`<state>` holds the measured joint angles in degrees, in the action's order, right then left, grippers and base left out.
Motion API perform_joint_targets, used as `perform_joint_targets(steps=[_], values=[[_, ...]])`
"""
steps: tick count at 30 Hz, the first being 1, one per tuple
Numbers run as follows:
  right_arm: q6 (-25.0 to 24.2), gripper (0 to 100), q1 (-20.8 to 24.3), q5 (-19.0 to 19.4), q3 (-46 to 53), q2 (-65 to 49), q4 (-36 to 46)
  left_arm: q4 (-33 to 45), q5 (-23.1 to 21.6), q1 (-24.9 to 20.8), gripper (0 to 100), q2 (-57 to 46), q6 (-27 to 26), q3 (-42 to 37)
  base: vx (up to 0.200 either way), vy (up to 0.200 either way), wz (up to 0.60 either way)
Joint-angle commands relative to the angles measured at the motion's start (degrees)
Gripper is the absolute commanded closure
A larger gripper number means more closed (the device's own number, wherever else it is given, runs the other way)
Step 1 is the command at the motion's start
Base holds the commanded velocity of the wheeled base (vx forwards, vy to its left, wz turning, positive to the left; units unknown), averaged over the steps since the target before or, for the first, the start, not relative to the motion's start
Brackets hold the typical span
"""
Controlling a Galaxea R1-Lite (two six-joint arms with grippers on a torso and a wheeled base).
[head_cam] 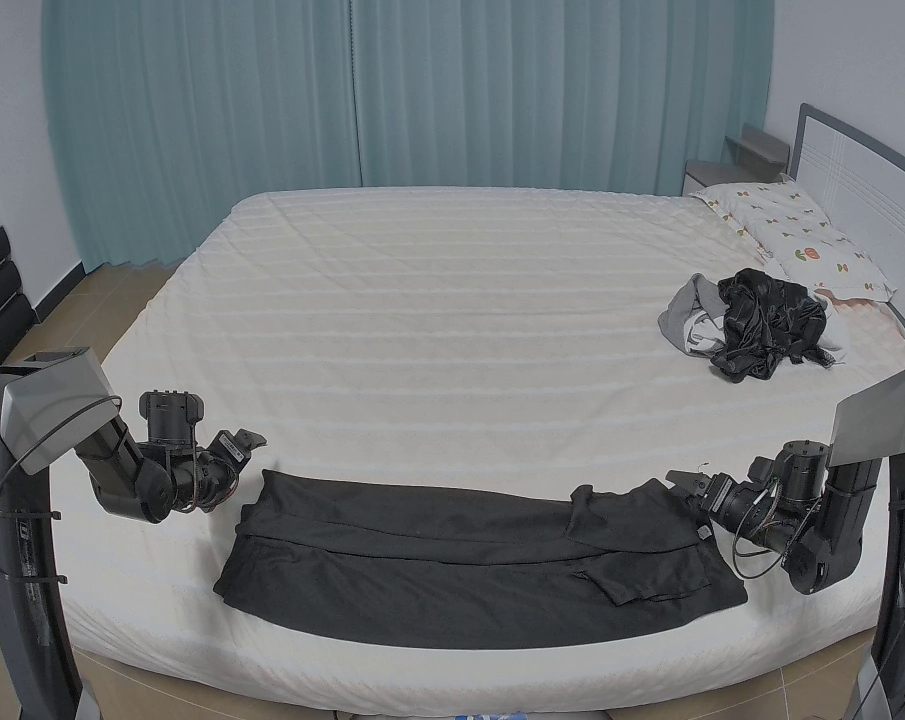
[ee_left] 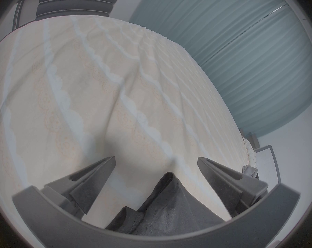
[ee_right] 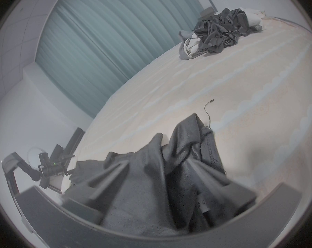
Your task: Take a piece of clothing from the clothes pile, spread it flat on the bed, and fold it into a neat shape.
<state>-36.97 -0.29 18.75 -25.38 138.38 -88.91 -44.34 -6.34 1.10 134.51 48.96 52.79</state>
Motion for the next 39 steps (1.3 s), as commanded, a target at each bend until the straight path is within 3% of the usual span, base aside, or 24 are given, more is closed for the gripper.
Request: perform_joint_targets(steps=[1, 21, 22, 31, 32, 39], values=[[-0.29, 0, -2.61, 0.06, -1.34, 1.55, -0.04, -0.05, 0.45, -2.24, 0, -1.36, -0.09, -0.23, 0.0, 0.0, 0.0], [-0.29, 0, -2.61, 0.06, -7.58, 7.26, 0.05, -0.05, 1.07, -3.73, 0, 3.04, -2.29, 2.67, 0.0, 0.0, 0.0], [-0.29, 0, -2.61, -0.03, -7.67, 7.44, -0.04, -0.05, 1.15, -3.73, 100, 3.21, -2.29, 2.85, 0.0, 0.0, 0.0], [-0.29, 0, -2.61, -0.03, -8.28, 7.87, -0.04, -0.05, 1.24, -3.73, 100, 3.21, -2.55, 2.76, 0.0, 0.0, 0.0], [-0.38, 100, -2.61, -0.03, -8.37, 7.79, -0.04, -0.05, 1.33, -3.65, 100, 3.21, -2.55, 2.76, 0.0, 0.0, 0.0], [-0.47, 100, -2.96, -0.12, -8.37, 7.7, -0.22, -0.05, 1.68, -3.21, 100, 3.3, -2.55, 2.67, 0.0, 0.0, 0.0]])
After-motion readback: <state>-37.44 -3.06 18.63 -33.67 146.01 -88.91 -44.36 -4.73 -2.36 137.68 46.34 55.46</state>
